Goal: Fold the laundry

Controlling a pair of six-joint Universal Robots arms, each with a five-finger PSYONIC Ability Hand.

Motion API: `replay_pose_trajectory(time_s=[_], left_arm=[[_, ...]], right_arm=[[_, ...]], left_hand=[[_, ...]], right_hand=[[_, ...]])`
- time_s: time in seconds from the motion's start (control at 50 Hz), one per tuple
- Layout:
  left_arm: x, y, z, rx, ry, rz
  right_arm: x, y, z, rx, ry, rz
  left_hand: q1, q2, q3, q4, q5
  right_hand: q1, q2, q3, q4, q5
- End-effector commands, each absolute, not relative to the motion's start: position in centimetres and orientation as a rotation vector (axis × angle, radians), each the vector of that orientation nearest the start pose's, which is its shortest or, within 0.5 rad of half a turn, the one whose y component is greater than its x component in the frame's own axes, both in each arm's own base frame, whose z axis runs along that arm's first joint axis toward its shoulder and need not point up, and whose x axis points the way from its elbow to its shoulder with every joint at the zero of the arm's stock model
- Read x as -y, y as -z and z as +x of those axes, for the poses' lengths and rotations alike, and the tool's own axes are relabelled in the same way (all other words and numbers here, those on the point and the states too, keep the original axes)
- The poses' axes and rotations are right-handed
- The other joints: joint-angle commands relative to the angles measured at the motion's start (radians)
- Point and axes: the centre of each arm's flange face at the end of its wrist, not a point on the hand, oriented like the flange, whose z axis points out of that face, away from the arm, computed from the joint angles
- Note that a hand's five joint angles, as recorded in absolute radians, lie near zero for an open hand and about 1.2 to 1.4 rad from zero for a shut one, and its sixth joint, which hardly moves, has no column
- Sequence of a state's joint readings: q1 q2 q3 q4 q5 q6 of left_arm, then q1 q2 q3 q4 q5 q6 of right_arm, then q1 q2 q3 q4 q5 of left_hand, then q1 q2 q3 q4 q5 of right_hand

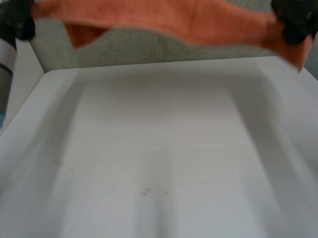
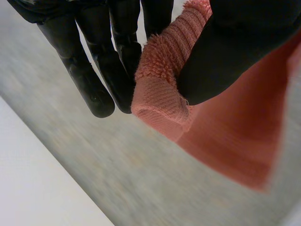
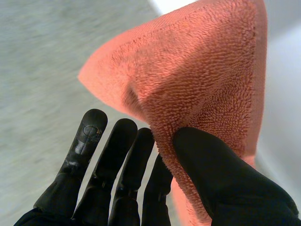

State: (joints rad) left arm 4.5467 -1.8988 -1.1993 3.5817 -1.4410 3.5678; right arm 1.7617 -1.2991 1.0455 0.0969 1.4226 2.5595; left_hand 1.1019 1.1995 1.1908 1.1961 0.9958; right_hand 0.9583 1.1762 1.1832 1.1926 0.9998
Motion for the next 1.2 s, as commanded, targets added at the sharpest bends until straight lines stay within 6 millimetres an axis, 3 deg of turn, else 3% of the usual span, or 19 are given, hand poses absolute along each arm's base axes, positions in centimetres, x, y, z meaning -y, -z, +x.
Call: replay_pose_trajectory(time_s=[0.02, 0.06, 0.08, 0.12, 0.16, 0.22, 0.24, 0.36, 0.4, 0.42, 0.46, 0.54, 0.66, 0.78, 0.86, 0.98, 1.2], left_arm=[[35.7, -23.9, -20.1, -1.893, 2.247, 0.744], [35.4, -22.9, -19.9, -1.931, 2.216, 0.75], [34.6, -19.5, -19.5, -2.05, 2.112, 0.771], [34.3, -18.7, -19.5, -2.08, 2.088, 0.776], [33.3, -16.6, -19.4, -2.159, 2.016, 0.797], [32.7, -15.6, -19.2, -2.195, 1.977, 0.807], [32.5, -15.4, -19.2, -2.206, 1.968, 0.807], [31.9, -15.1, -19.0, -2.227, 1.945, 0.806], [31.8, -15.0, -18.7, -2.232, 1.934, 0.799], [31.9, -15.0, -18.6, -2.232, 1.933, 0.795], [32.0, -15.1, -18.5, -2.225, 1.937, 0.788], [32.4, -15.6, -17.8, -2.208, 1.944, 0.76], [32.7, -15.5, -17.0, -2.211, 1.93, 0.728], [32.7, -15.6, -16.9, -2.208, 1.932, 0.724], [32.7, -16.2, -16.9, -2.193, 1.948, 0.716], [32.5, -16.1, -16.8, -2.203, 1.941, 0.714], [32.4, -16.1, -16.9, -2.205, 1.942, 0.722]], right_arm=[[34.4, -25.7, 22.0, -2.28, 1.981, -1.355], [34.6, -23.5, 22.1, -2.321, 1.896, -1.385], [34.8, -21.2, 22.2, -2.359, 1.8, -1.404], [34.9, -20.0, 22.2, -2.382, 1.753, -1.409], [34.9, -16.0, 22.2, -2.453, 1.576, -1.423], [34.9, -15.3, 22.2, -2.466, 1.539, -1.426], [34.6, -13.7, 21.9, -2.509, 1.433, -1.425], [34.4, -13.9, 21.7, -2.527, 1.391, -1.421], [34.5, -14.9, 21.5, -2.532, 1.424, -1.398], [34.5, -14.9, 21.5, -2.532, 1.425, -1.398], [34.2, -16.1, 21.3, -2.538, 1.471, -1.364], [33.2, -17.4, 21.0, -2.539, 1.505, -1.25], [31.3, -19.4, 19.2, -2.503, 1.635, -1.054], [30.2, -19.6, 16.5, -2.477, 1.751, -0.911], [28.5, -18.1, 14.9, -2.474, 1.732, -0.855], [27.0, -15.9, 14.1, -2.49, 1.595, -0.82], [27.7, -13.5, 13.8, -2.46, 1.59, -0.777]], left_hand=[[0.294, 0.197, 0.205, 0.2, 0.226], [0.294, 0.197, 0.205, 0.2, 0.226], [0.294, 0.197, 0.205, 0.2, 0.226], [0.294, 0.197, 0.205, 0.2, 0.226], [0.294, 0.197, 0.205, 0.2, 0.226], [0.294, 0.197, 0.205, 0.2, 0.226], [0.294, 0.197, 0.205, 0.2, 0.226], [0.294, 0.197, 0.205, 0.2, 0.226], [0.294, 0.197, 0.205, 0.2, 0.226], [0.294, 0.197, 0.205, 0.2, 0.226], [0.294, 0.197, 0.205, 0.2, 0.226], [0.294, 0.197, 0.205, 0.2, 0.226], [0.294, 0.197, 0.205, 0.2, 0.226], [0.294, 0.197, 0.205, 0.2, 0.226], [0.294, 0.197, 0.205, 0.2, 0.226], [0.294, 0.197, 0.205, 0.2, 0.226], [0.294, 0.197, 0.205, 0.2, 0.226]], right_hand=[[0.438, 0.22, 0.213, 0.204, 0.222], [0.438, 0.22, 0.213, 0.204, 0.222], [0.438, 0.22, 0.213, 0.204, 0.222], [0.438, 0.22, 0.213, 0.204, 0.222], [0.438, 0.22, 0.213, 0.204, 0.222], [0.438, 0.22, 0.213, 0.204, 0.222], [0.438, 0.22, 0.213, 0.204, 0.222], [0.438, 0.22, 0.213, 0.204, 0.222], [0.118, -0.1, -0.107, -0.116, -0.098], [0.116, -0.102, -0.109, -0.118, -0.1], [-0.38, -0.598, -0.605, -0.614, -0.596], [-0.559, -0.777, -0.784, -0.793, -0.775], [-0.55, -0.768, -0.775, -0.785, -0.766], [-0.471, -0.689, -0.696, -0.705, -0.687], [-0.31, -0.528, -0.535, -0.544, -0.526], [-0.295, -0.513, -0.52, -0.529, -0.511], [-0.169, -0.387, -0.394, -0.403, -0.385]])
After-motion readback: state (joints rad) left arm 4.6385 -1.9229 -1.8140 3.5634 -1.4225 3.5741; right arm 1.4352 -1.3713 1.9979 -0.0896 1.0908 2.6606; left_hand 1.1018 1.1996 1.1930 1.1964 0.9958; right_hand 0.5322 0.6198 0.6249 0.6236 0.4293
